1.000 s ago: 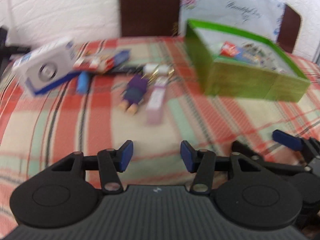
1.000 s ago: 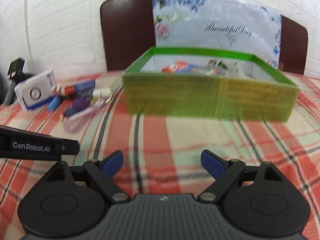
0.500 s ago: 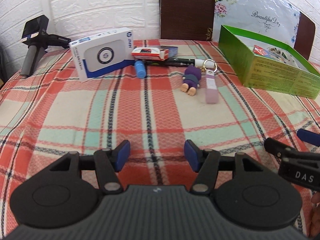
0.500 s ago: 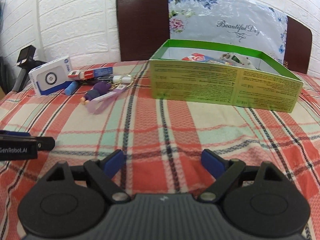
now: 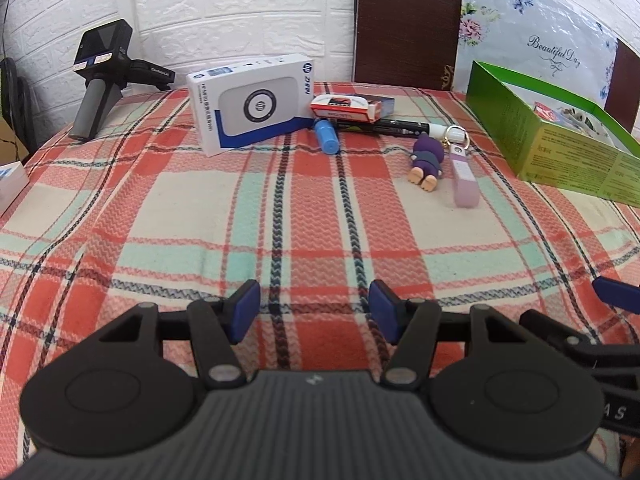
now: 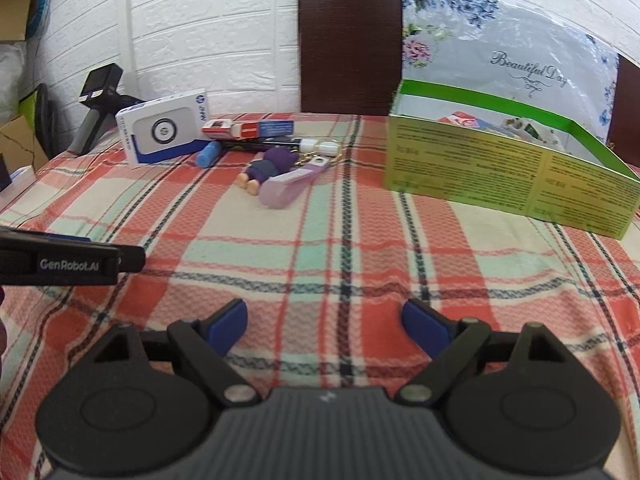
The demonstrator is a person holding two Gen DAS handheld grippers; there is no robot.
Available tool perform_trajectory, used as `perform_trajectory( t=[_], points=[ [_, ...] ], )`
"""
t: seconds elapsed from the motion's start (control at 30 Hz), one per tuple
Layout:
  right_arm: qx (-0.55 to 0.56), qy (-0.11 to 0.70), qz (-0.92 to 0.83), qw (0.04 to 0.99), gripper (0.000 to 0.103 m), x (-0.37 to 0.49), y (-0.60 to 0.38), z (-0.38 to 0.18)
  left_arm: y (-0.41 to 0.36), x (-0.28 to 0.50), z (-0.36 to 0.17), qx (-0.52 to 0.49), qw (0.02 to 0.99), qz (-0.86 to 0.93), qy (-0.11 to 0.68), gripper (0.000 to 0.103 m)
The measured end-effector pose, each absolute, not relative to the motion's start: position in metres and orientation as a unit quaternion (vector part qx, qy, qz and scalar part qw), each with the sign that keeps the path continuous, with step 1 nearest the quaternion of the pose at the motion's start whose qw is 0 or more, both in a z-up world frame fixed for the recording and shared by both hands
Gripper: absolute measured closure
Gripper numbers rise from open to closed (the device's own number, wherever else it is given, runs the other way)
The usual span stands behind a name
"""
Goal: Organize objects
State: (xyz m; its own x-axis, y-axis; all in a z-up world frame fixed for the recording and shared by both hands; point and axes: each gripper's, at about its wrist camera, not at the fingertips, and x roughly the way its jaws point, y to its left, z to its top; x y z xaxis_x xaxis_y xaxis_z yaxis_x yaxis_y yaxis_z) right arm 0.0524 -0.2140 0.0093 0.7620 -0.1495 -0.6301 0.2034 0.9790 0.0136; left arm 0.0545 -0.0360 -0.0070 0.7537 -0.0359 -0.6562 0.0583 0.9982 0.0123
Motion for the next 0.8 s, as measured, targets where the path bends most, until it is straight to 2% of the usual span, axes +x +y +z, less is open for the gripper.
perform_trajectory(
  t=[0.33,0.4,0.53,0.6,0.63,0.67,0.7,0.77,0.8],
  points=[
    [0.031,0.335,-0.048,0.941,0.014,0.09,-0.2,0.013,-0.018,0.056,-0.007,0.003,0.938,-0.025,0.346,0.041],
    [0.025,0.334,-0.055,0.941,0.016,0.111,-0.201,0.014,-0.017,0.055,-0.007,0.008,0.939,-0.021,0.344,0.041],
    [0.02,0.333,-0.067,0.94,0.027,0.156,-0.207,0.014,-0.005,0.056,-0.007,0.003,0.939,-0.001,0.343,0.038],
    [0.015,0.331,-0.062,0.942,0.037,0.172,-0.209,0.013,0.0,0.056,-0.007,-0.001,0.939,0.002,0.345,0.038],
    [0.018,0.33,-0.055,0.942,0.047,0.177,-0.211,0.013,0.001,0.056,-0.007,-0.001,0.939,0.003,0.344,0.038],
    [0.023,0.33,-0.049,0.942,0.063,0.18,-0.213,0.014,0.002,0.055,-0.007,0.0,0.939,0.003,0.343,0.038],
    [0.023,0.33,-0.048,0.942,0.067,0.179,-0.213,0.015,0.001,0.055,-0.007,0.002,0.94,0.003,0.342,0.038],
    [0.026,0.333,-0.039,0.942,0.084,0.171,-0.212,0.016,-0.001,0.055,-0.008,0.007,0.94,0.006,0.341,0.038],
    [0.026,0.333,-0.033,0.942,0.084,0.164,-0.212,0.016,-0.002,0.055,-0.008,0.007,0.94,0.008,0.341,0.038]
  ],
)
